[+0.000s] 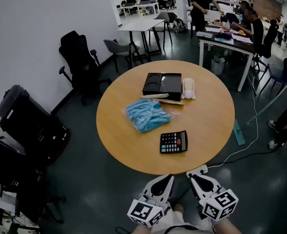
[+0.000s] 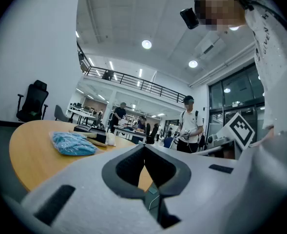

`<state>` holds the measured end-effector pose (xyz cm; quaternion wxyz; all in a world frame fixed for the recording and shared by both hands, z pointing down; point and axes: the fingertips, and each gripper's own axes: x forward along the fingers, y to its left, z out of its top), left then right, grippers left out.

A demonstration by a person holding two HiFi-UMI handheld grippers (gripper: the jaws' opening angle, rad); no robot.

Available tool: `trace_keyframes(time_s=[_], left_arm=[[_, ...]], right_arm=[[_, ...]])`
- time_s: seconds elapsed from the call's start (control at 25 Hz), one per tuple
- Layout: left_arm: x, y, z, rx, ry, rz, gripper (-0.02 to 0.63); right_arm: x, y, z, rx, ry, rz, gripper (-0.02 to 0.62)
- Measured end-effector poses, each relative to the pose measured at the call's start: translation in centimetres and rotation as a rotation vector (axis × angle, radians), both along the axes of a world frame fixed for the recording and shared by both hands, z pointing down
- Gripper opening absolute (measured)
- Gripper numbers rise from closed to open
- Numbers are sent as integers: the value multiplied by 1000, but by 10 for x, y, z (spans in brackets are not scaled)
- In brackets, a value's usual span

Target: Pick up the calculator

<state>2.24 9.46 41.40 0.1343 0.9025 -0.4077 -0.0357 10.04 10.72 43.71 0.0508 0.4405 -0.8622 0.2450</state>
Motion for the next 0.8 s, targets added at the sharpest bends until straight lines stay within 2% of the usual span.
trace_keyframes(time_s=[0.16, 0.28, 0.36, 0.56, 0.8], left_arm=[[-6, -41, 21, 14, -19, 14, 8], [-9, -79, 38, 9, -16, -1, 8], [-12, -104, 47, 13, -23, -10, 8], [-26, -163, 60, 15, -33, -25, 8], [-35, -211, 84, 20, -37, -58, 8]], right_arm=[[4, -56, 17, -29, -15, 25, 12], [12, -98, 37, -81, 32, 33, 29], [15, -121, 54, -134, 69, 29, 94], [12, -167, 92, -314, 58, 29, 167], [12, -204, 138, -495, 21, 30, 206]])
